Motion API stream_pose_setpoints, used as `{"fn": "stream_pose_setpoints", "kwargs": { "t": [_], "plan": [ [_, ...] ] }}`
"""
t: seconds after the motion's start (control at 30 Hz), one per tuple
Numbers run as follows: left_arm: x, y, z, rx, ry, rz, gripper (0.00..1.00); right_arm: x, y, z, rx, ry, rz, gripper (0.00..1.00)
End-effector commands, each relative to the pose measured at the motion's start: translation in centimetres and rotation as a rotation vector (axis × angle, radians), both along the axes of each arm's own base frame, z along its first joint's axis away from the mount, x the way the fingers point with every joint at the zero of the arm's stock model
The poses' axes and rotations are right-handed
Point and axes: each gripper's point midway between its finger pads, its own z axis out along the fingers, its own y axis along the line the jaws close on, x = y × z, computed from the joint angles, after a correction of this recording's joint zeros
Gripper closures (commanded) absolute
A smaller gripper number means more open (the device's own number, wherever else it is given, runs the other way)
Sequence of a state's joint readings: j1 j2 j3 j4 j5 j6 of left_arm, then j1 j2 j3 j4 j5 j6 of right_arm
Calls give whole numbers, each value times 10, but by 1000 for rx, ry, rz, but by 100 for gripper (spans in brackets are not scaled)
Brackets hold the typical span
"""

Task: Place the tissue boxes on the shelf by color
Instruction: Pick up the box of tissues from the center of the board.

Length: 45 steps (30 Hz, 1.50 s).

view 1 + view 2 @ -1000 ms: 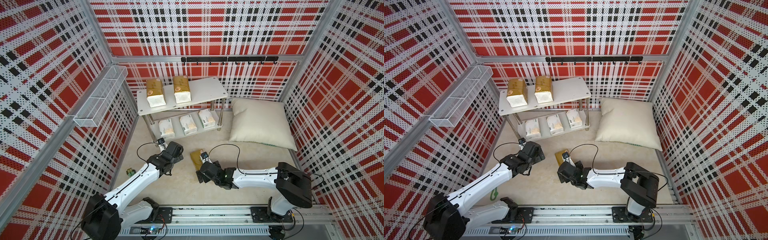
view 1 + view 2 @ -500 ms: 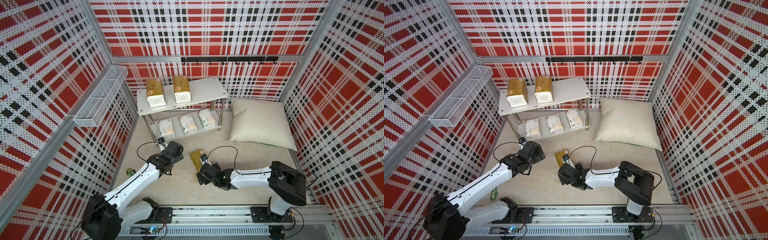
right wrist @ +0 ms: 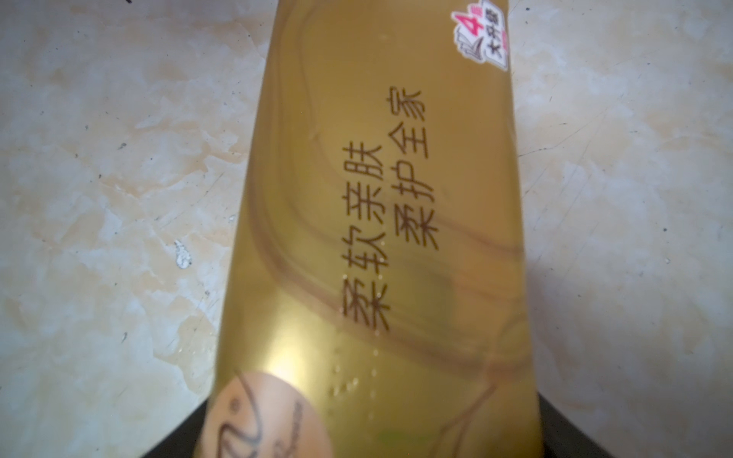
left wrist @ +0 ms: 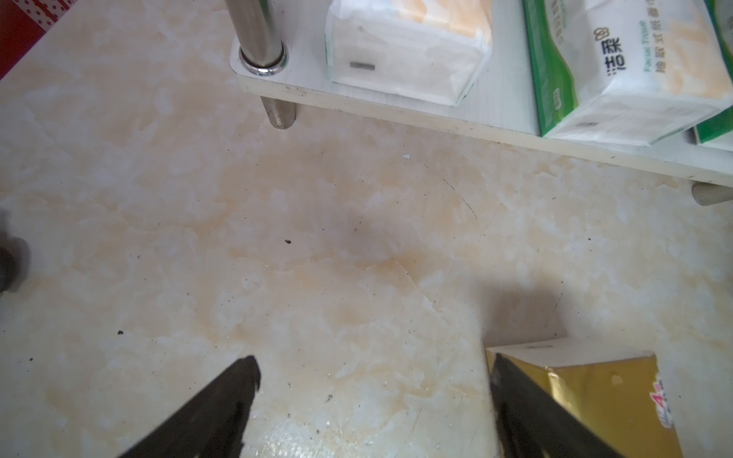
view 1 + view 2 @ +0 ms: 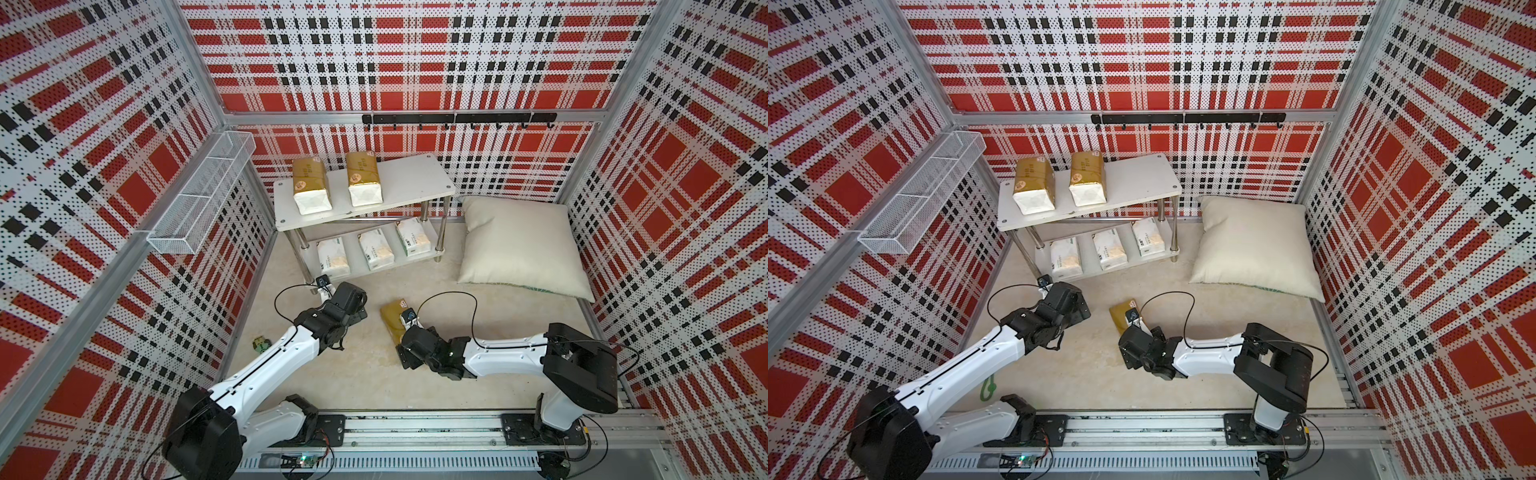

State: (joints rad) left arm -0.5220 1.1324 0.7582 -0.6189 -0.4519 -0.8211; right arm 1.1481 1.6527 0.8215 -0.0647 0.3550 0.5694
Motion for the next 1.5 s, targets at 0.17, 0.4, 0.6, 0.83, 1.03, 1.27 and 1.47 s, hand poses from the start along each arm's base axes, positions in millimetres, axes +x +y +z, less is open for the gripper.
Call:
{"fn": "stream_pose_setpoints", "kwargs": {
  "t": [0.17,0.4,0.6,0.83,1.03,1.27,1.47],
  "plan": [
    [6,1,9,5,-25,6,4,0,-7,42,44,-16,1,17],
    [10,1,11,12,-28,1,4,5,-23,60,28,-25,5,16],
    [12,2,10,28,-19,0,4,7,-35,81,24,-31,-9,17],
    [17,0,10,39,-23,-10,4,13,-51,112,33,-46,-33,17],
    [21,-1,12,44,-27,-14,4,16,-61,130,53,-50,-49,17],
    [22,0,13,43,-30,-13,4,23,-71,149,57,-90,-89,19],
    [23,0,15,45,-35,-13,4,25,-75,155,62,-96,-96,23]
  ]
}}
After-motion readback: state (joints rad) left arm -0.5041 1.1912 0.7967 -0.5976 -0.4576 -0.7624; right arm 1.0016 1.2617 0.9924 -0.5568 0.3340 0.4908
